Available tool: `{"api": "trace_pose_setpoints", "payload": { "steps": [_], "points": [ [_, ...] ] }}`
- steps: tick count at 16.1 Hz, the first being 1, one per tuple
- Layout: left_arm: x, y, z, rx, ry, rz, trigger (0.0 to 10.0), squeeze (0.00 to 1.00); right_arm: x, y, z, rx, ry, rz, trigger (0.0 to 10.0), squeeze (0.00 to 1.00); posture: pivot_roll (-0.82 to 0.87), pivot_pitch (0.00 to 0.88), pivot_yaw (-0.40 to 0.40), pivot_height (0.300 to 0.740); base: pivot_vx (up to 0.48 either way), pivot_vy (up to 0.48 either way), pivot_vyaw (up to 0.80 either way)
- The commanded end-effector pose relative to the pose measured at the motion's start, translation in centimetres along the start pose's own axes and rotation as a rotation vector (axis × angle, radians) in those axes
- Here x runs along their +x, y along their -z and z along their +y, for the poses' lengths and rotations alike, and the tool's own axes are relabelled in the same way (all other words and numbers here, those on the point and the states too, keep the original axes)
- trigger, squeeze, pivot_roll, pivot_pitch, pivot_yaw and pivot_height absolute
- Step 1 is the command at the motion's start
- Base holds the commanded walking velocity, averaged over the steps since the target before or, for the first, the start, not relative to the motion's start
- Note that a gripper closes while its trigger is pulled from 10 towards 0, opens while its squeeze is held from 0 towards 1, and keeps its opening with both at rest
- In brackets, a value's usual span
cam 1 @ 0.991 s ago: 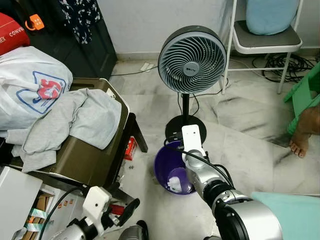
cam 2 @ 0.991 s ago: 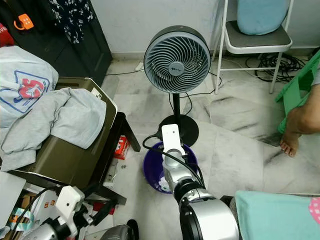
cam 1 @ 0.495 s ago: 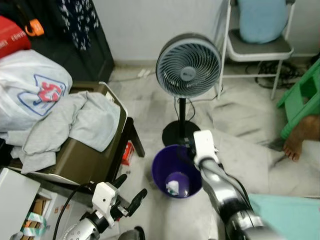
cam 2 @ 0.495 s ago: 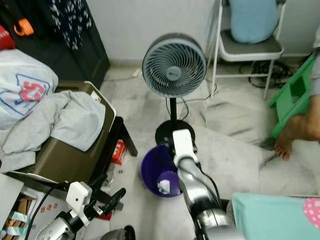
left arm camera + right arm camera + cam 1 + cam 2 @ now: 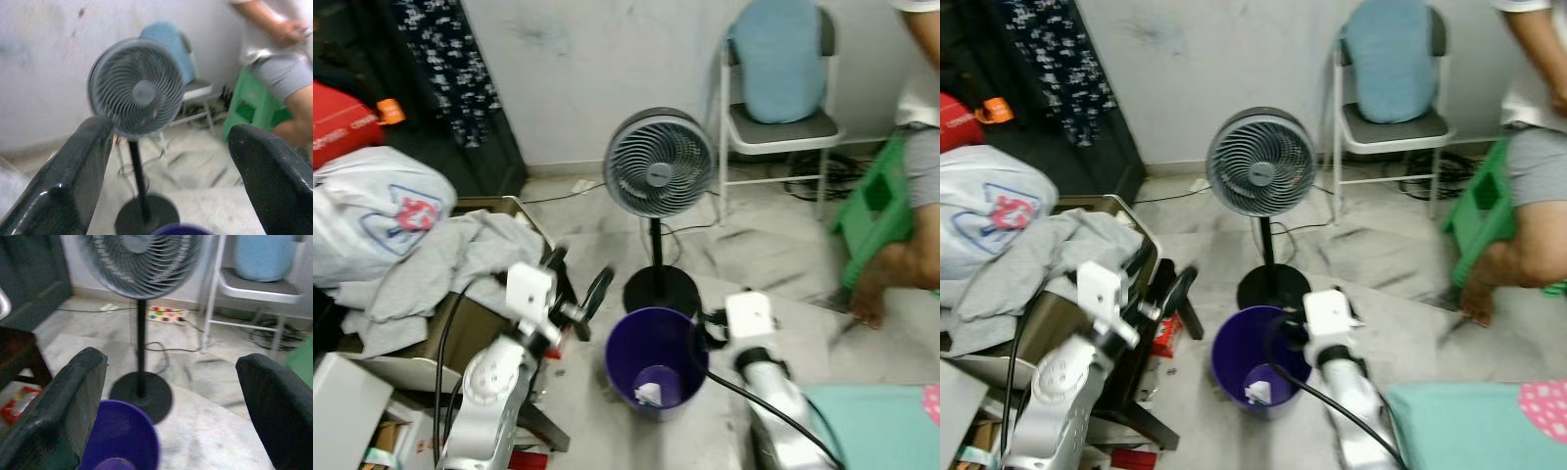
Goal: Clean up the room
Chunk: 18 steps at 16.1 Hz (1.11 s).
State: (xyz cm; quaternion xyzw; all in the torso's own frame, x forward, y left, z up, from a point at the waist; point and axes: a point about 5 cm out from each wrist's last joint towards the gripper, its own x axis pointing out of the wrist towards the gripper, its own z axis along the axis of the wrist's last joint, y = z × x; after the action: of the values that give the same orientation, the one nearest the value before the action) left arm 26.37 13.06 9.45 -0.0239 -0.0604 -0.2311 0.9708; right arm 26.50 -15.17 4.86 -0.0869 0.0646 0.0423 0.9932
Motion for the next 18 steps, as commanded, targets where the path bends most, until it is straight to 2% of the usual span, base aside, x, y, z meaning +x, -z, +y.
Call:
{"api": "trace_pose_setpoints", "payload": {
  "steps": [1, 5, 11, 12, 13, 16, 18],
  "points": [
    [-0.2, -0.4, 0.7, 0.018, -0.038, 0.021, 10.0, 0.0, -0.4, -0.8, 0.1, 0.016, -0.014, -0.027, 10.0, 1.0, -0.16, 0.0, 0.129, 0.74, 0.0, 0.0, 0.0],
    [-0.8, 0.2, 0.5, -0.005, -0.056, 0.068, 10.0, 0.0, -2.3, -0.6, -0.4, 0.015, -0.021, -0.025, 10.0, 1.0, -0.16, 0.0, 0.136, 0.74, 0.0, 0.0, 0.0],
    [-0.1, 0.4, 1.2, -0.009, -0.086, 0.093, 10.0, 0.0, -2.0, -0.3, -0.4, 0.004, 0.026, 0.003, 10.0, 1.0, -0.2, 0.0, 0.152, 0.74, 0.0, 0.0, 0.0],
    [-0.3, 0.4, 1.5, -0.024, -0.112, 0.092, 10.0, 0.0, -2.3, 0.0, -0.4, 0.011, 0.026, 0.01, 10.0, 0.61, -0.2, 0.0, 0.165, 0.74, 0.0, 0.0, 0.0],
    [-0.6, 0.6, 1.5, -0.039, -0.118, 0.097, 10.0, 0.0, -2.8, 0.3, -0.7, 0.007, 0.03, 0.014, 10.0, 0.0, -0.2, 0.0, 0.167, 0.74, 0.0, 0.0, 0.0],
    [-1.7, 1.1, 1.4, -0.061, -0.144, 0.11, 10.0, 0.0, -4.1, 1.1, -1.5, 0.021, 0.047, 0.026, 10.0, 0.0, -0.21, 0.0, 0.172, 0.74, 0.0, 0.0, 0.0],
    [-2.3, 1.6, 1.2, -0.075, -0.153, 0.125, 10.0, 0.0, -4.4, 1.0, -1.2, 0.0, 0.023, 0.028, 10.0, 0.0, -0.21, 0.0, 0.166, 0.74, 0.0, 0.0, 0.0]
  ]
}}
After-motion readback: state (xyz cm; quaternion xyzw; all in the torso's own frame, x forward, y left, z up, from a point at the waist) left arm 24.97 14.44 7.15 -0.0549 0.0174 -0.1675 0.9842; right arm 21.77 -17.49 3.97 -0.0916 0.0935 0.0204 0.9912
